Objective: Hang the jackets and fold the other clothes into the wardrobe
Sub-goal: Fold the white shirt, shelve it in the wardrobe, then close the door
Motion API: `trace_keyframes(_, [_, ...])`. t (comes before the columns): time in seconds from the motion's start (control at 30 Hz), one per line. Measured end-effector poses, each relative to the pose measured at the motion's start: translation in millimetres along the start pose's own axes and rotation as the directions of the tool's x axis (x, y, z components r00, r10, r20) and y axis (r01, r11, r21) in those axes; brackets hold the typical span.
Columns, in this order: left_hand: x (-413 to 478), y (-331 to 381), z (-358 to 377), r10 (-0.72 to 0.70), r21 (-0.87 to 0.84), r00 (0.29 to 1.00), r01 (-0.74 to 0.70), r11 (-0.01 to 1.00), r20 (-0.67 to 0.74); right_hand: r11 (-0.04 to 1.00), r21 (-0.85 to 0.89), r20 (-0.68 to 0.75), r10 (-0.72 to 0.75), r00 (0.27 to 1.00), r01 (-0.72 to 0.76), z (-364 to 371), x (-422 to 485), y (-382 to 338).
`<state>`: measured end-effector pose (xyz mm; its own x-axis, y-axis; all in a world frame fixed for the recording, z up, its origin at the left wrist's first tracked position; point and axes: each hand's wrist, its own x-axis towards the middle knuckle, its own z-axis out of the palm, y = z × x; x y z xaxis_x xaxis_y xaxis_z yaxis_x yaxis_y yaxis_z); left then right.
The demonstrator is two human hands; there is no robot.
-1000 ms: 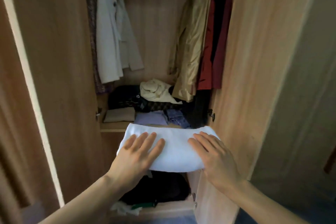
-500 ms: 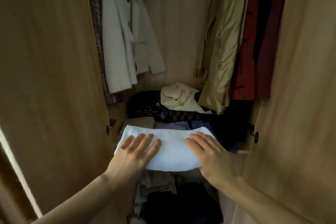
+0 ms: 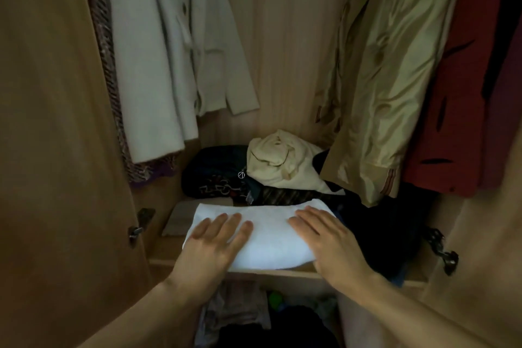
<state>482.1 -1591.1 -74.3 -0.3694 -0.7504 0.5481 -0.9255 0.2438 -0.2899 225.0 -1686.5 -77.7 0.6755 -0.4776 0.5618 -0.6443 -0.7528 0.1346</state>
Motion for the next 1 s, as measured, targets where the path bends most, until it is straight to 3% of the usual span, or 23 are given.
trace_keyframes(0.23, [68, -46, 63, -0.015, -0.069, 1.000, 0.015, 0.998, -0.004, 0.992, -0.107, 0.030, 0.063, 0.998, -0.060, 41, 61, 44])
trace_keyframes(0.53, [107, -85, 179, -0.003, -0.153, 0.988, -0.021, 0.988, -0.152, 0.991, -0.083, -0.161, 0.096, 0.982, -0.110, 140, 86, 95])
trace_keyframes(0.6, [109, -82, 206, 0.015, -0.150, 0.998, -0.023, 0.988, -0.056, 0.986, -0.026, -0.056, 0.165, 0.985, -0.166, 172, 82, 98])
trace_keyframes(0.63, [107, -79, 216, 0.042, -0.157, 0.998, -0.035, 0.987, 0.042, 0.979, 0.043, 0.104, 0.196, 0.975, -0.201, 186, 75, 97])
trace_keyframes(0.7, [99, -76, 234, 0.058, -0.178, 0.965, -0.012, 0.984, 0.256, 0.951, 0.177, 0.451, 0.152, 0.880, -0.255, 210, 58, 102])
trace_keyframes(0.73, [96, -77, 239, 0.033, -0.192, 0.930, 0.040, 0.981, 0.367, 0.934, 0.234, 0.558, 0.100, 0.824, -0.272, 215, 53, 110])
trace_keyframes(0.8, [90, -80, 253, 0.001, -0.221, 0.853, 0.135, 0.966, 0.522, 0.913, 0.311, 0.615, 0.018, 0.788, -0.263, 217, 51, 129])
trace_keyframes(0.9, [87, -86, 265, 0.073, -0.295, 0.780, 0.146, 0.944, 0.621, 0.918, 0.297, 0.620, 0.025, 0.784, -0.264, 214, 58, 137])
trace_keyframes(1.0, [103, -77, 268, 0.046, -0.369, 0.835, 0.193, 0.909, 0.549, 0.934, 0.195, 0.464, 0.182, 0.867, -0.301, 220, 77, 120])
